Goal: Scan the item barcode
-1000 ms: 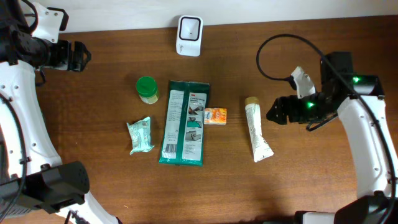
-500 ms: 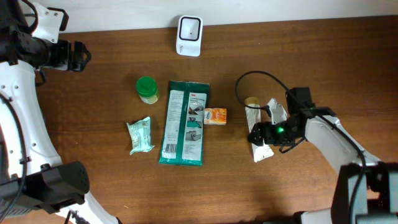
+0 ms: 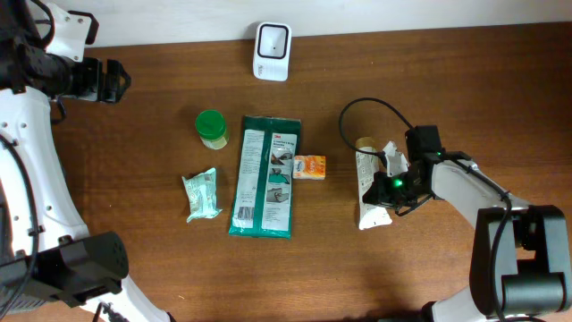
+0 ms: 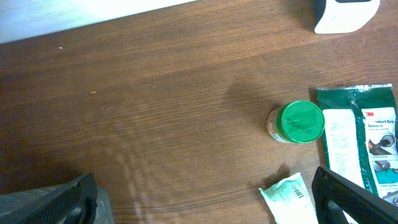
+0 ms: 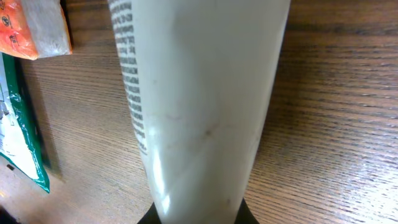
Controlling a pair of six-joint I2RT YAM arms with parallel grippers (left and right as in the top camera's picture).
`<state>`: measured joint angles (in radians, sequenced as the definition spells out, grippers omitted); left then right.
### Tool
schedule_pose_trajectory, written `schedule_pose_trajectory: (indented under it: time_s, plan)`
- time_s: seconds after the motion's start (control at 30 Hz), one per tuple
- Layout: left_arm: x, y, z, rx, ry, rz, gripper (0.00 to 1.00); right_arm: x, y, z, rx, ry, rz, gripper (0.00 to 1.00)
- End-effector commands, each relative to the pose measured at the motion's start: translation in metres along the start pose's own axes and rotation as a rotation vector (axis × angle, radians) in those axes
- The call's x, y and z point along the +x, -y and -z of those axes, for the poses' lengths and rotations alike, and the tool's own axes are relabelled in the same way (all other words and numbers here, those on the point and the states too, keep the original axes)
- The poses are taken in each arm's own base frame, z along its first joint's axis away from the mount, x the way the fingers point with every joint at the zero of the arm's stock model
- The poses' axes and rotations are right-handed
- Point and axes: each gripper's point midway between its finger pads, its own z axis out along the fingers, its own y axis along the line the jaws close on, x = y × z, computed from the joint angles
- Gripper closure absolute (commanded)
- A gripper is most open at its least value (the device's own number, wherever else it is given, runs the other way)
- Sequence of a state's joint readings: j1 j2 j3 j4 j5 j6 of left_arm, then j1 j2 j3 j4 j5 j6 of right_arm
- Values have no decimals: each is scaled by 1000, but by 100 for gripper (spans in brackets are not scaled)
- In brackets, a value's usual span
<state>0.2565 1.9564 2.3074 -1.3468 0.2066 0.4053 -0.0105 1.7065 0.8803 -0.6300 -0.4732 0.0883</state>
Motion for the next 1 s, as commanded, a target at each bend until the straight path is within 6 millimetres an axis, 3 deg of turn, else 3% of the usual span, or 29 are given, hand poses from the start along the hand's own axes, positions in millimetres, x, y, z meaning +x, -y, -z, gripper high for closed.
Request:
schedule_pose_trajectory:
  time_s: [0.0,0.1,0.27,0.4,0.47,0.57,0.73,0.87,0.97]
  plan:
    - [2,1,-5,18,-8,-14,1,5,9,-7,34,-20,-14,96]
    - [2,1,-5,18,-7,-14,1,10,4,-7,6,-40,-23,96]
    - [2,1,-5,18,-7,-14,1,-5,-42,16,-201,-3,69,96]
    - [2,1,-5,18,-8,-14,1,-19,-86,69,-306,70,199,96]
    - [2,1,-5,18,-7,-14,1,-24,-117,100,-371,140,281,96]
    - [2,1,-5,18,-7,-14,1,-18,-155,122,-426,182,390,96]
    - [2,1,-5,18,-7,-14,1,4,-233,124,-600,133,488,96]
    - [2,1,-5,18,-8,-14,1,18,-274,126,-703,107,522,96]
    - [2,1,-5,18,-7,-14,1,22,-285,136,-779,97,549,96]
